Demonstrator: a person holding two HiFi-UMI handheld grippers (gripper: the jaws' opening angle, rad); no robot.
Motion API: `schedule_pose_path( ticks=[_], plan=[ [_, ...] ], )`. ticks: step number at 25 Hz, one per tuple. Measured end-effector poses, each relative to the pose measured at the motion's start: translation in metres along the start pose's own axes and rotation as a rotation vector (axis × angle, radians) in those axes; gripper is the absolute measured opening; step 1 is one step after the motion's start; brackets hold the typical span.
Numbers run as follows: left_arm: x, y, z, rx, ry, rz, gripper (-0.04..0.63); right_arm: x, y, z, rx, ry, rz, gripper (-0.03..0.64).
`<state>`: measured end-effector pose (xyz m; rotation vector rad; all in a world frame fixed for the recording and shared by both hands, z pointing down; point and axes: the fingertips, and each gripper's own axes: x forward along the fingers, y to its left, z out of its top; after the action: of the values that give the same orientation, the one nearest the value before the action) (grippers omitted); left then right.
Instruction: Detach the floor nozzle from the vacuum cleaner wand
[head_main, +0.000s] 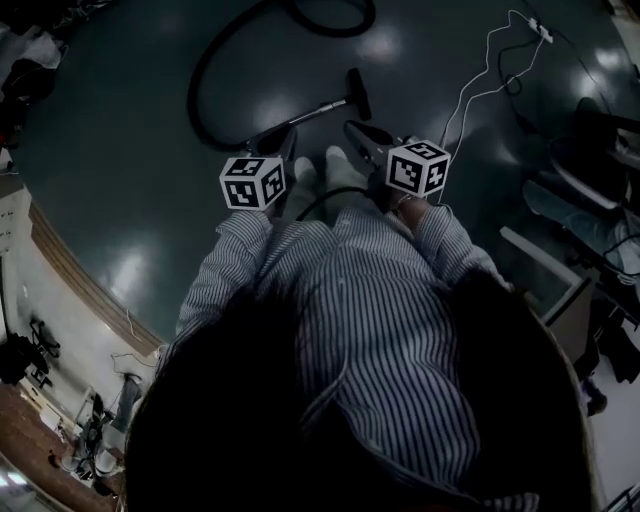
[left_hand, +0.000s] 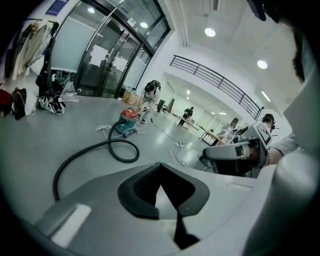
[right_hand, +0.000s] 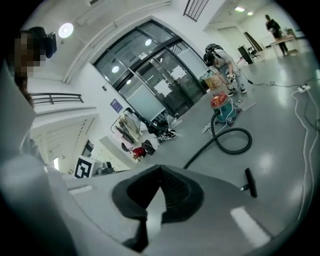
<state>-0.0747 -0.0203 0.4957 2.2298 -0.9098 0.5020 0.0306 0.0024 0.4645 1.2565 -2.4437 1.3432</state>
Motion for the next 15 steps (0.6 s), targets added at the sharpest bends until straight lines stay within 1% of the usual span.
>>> schedule_pose_path(
  ticks=[2,5,10,15],
  plan=[
    [0.008,0.0,0.005,0.021,0.008,-0.03,0.008,-0.001,-0.011,0.002,0.026,-0.001,-0.014,0.002],
    [0.021,-0.001,0.006,0.072,0.047,-0.062,0.008,0.001,-0.024,-0.001,0.016,0.042,-0.04,0.002],
    [0.054,0.01,-0.002,0.178,0.159,-0.128,0.008,0.018,-0.054,-0.005,0.014,0.104,-0.066,0.002],
    [0.106,0.029,-0.038,0.259,0.253,-0.12,0.008,0.04,-0.107,-0.023,0.044,0.143,-0.088,0.002]
  ],
)
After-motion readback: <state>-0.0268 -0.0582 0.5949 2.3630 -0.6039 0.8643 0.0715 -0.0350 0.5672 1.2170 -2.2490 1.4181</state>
